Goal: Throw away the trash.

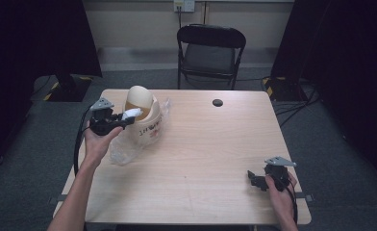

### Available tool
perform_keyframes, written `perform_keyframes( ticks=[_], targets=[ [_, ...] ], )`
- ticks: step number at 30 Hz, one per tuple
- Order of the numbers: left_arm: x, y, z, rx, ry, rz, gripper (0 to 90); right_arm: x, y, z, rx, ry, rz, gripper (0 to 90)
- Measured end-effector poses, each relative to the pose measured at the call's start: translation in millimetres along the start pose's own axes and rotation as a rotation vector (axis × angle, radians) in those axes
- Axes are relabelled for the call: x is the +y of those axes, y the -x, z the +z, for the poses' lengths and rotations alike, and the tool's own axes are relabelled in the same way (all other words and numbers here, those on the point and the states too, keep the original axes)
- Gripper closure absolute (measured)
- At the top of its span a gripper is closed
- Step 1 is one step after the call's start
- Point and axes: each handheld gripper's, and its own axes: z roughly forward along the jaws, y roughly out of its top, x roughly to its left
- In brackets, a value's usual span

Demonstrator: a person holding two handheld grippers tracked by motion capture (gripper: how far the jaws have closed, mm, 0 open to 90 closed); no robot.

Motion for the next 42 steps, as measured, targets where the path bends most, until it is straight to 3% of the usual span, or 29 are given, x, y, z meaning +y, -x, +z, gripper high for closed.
perform_keyframes(
  ticks=[19, 27, 34, 42],
  targets=[
    [13.7, -3.5, 18.4, 0.014, -0.02, 0.007, 59.1, 0.0, 0.1, 0.0, 0.001, 0.0, -0.001, 11.2],
    [11.9, -5.0, 25.3, 0.01, -0.015, 0.0, 51.7, 0.0, 0.0, 0.0, 0.0, 0.0, 0.0, 11.2],
    [12.5, -1.9, 30.0, 0.032, -0.026, 0.027, 41.3, 0.0, 0.1, -0.1, 0.001, 0.0, -0.001, 11.2],
    [12.8, -3.7, 34.9, 0.013, -0.005, -0.011, 35.3, 0.0, 0.0, 0.0, 0.0, 0.0, 0.0, 11.2]
  ],
)
